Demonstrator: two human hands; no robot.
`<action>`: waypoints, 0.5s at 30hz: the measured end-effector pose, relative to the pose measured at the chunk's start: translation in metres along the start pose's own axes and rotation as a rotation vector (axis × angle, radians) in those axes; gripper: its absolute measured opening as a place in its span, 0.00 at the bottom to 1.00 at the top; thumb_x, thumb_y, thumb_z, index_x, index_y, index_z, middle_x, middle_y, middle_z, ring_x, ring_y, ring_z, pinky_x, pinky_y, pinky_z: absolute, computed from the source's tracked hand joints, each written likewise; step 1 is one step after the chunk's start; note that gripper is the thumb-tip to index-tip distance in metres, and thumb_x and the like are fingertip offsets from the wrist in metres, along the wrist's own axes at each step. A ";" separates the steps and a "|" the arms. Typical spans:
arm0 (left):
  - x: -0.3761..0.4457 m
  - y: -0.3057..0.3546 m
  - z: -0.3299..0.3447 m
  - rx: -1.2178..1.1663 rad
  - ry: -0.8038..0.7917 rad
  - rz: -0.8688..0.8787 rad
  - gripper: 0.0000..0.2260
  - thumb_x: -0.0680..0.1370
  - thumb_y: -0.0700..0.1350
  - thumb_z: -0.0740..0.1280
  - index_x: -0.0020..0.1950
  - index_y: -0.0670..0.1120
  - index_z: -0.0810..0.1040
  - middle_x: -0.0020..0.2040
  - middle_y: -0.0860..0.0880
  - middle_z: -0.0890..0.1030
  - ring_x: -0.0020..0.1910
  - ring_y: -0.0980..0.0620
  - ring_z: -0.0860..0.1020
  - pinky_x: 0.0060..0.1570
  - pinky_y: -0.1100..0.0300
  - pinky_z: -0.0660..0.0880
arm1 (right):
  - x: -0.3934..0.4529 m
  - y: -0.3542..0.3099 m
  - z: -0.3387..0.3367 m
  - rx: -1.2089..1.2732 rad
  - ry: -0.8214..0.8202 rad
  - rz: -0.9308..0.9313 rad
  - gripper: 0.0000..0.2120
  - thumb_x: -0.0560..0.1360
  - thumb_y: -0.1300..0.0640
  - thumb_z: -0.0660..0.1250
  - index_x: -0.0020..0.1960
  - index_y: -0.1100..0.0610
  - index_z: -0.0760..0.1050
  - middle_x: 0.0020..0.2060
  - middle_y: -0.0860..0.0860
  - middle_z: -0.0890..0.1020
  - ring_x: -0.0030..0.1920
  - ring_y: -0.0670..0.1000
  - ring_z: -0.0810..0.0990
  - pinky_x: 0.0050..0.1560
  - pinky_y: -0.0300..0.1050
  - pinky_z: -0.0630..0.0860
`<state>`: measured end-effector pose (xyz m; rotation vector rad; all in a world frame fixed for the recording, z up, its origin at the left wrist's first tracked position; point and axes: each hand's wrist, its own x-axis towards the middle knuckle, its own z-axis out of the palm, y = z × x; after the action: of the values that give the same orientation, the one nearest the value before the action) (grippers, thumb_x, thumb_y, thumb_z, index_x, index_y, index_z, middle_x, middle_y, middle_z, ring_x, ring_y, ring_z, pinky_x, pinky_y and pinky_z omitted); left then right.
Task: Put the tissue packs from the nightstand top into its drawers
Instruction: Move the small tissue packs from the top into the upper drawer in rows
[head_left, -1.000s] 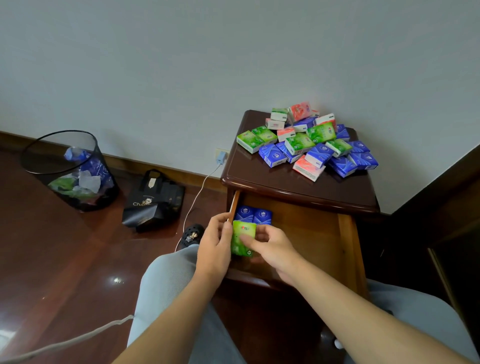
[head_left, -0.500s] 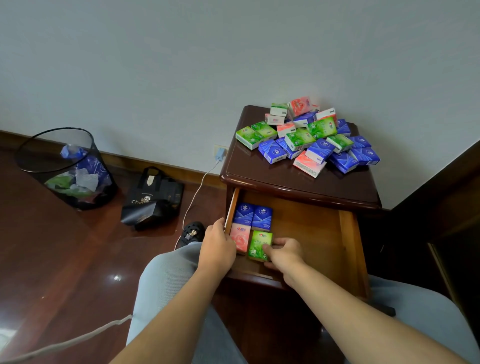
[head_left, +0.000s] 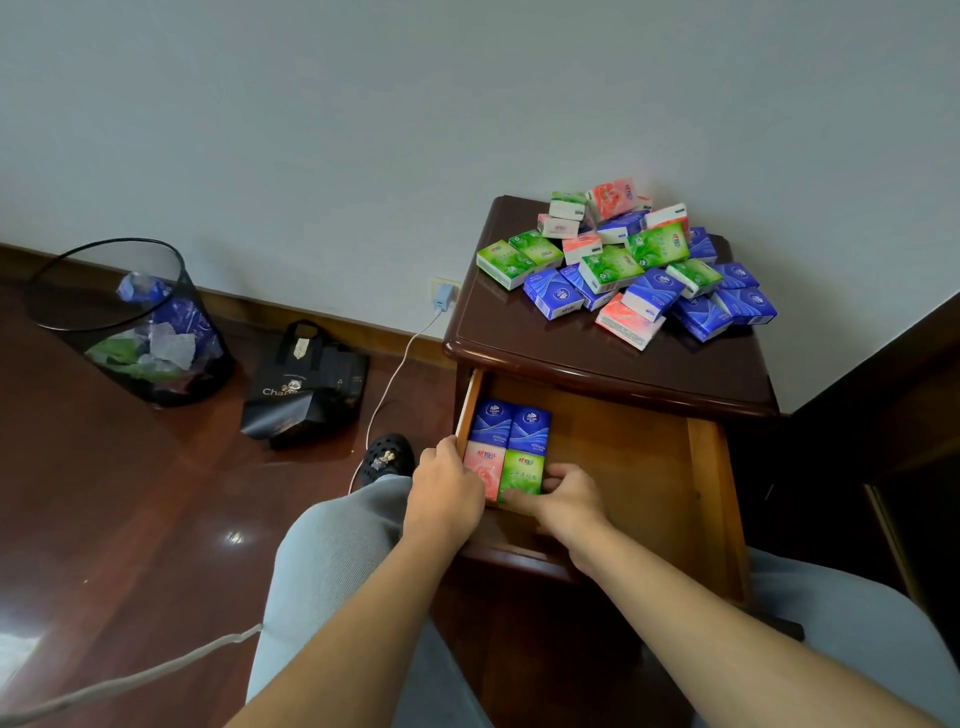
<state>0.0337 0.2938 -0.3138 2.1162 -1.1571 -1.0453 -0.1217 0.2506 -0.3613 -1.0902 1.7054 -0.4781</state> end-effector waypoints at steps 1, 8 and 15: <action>-0.001 0.001 0.001 0.008 0.003 -0.004 0.20 0.83 0.42 0.58 0.76 0.46 0.66 0.69 0.44 0.71 0.66 0.43 0.74 0.66 0.43 0.75 | -0.001 -0.002 0.000 -0.093 -0.002 -0.039 0.39 0.62 0.49 0.87 0.65 0.51 0.70 0.58 0.48 0.80 0.58 0.52 0.82 0.60 0.56 0.82; -0.004 0.007 0.003 0.052 0.012 -0.045 0.20 0.82 0.42 0.58 0.75 0.47 0.65 0.70 0.44 0.70 0.67 0.41 0.73 0.66 0.40 0.73 | 0.000 -0.010 0.009 -0.459 0.076 -0.190 0.49 0.57 0.43 0.88 0.70 0.54 0.67 0.63 0.52 0.73 0.66 0.55 0.75 0.64 0.56 0.78; 0.005 0.010 0.009 0.054 0.084 -0.121 0.21 0.82 0.45 0.59 0.76 0.50 0.64 0.71 0.45 0.71 0.69 0.41 0.70 0.69 0.40 0.68 | 0.013 -0.010 0.010 -0.471 0.156 -0.253 0.46 0.60 0.38 0.85 0.70 0.52 0.70 0.63 0.51 0.74 0.65 0.53 0.75 0.63 0.53 0.77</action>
<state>0.0234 0.2838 -0.3139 2.2739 -1.0391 -0.9772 -0.1097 0.2364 -0.3646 -1.6576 1.8781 -0.3289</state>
